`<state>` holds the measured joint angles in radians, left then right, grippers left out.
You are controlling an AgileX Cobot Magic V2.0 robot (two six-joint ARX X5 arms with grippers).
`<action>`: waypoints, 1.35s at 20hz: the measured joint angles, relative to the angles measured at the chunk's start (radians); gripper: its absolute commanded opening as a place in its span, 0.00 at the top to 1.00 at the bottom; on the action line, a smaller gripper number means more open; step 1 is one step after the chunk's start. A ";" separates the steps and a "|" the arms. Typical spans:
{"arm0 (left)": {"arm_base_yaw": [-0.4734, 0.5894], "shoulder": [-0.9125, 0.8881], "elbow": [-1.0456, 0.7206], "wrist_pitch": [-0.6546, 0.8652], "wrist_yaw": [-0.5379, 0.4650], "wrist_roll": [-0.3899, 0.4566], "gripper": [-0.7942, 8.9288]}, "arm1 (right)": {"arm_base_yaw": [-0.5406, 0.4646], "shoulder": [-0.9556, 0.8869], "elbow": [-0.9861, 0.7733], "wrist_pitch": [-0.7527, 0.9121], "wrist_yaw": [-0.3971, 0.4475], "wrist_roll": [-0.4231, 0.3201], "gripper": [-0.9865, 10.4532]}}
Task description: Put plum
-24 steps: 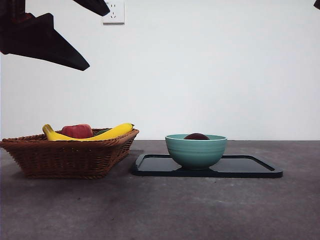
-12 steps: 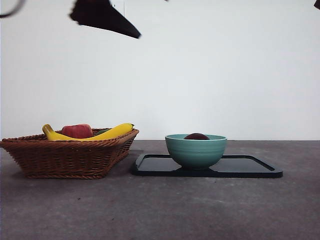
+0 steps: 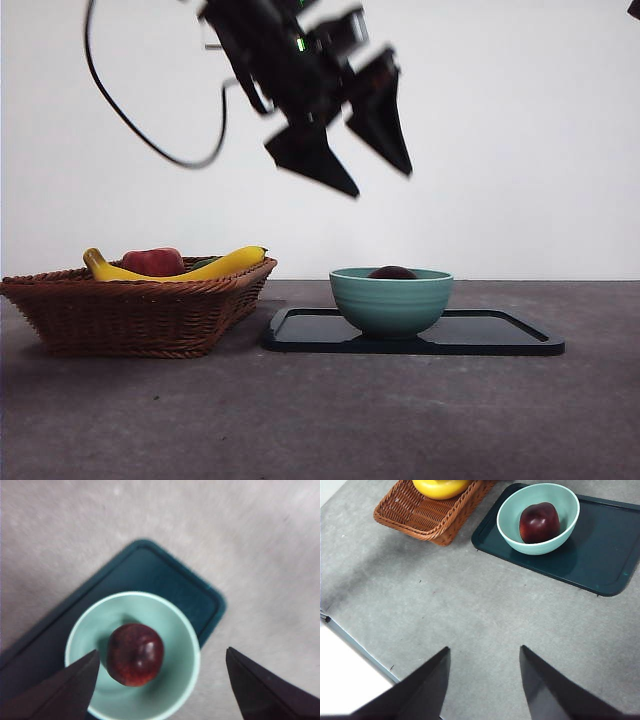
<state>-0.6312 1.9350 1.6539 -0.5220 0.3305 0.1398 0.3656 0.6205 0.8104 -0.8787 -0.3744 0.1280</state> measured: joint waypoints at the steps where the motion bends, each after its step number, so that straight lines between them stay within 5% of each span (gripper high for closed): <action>1: -0.002 0.023 0.000 0.008 0.000 0.013 0.50 | 0.000 0.000 0.000 0.000 0.000 0.000 0.72; 21: -0.016 0.212 0.000 0.114 -0.022 0.106 0.50 | 0.000 0.000 0.000 0.000 0.000 0.019 0.72; 27: -0.018 0.212 0.000 0.130 -0.023 0.106 0.75 | 0.000 0.000 0.000 0.000 0.000 0.019 0.72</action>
<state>-0.6487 2.1468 1.6543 -0.3923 0.3077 0.2459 0.3656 0.6205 0.8104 -0.8783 -0.3744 0.1471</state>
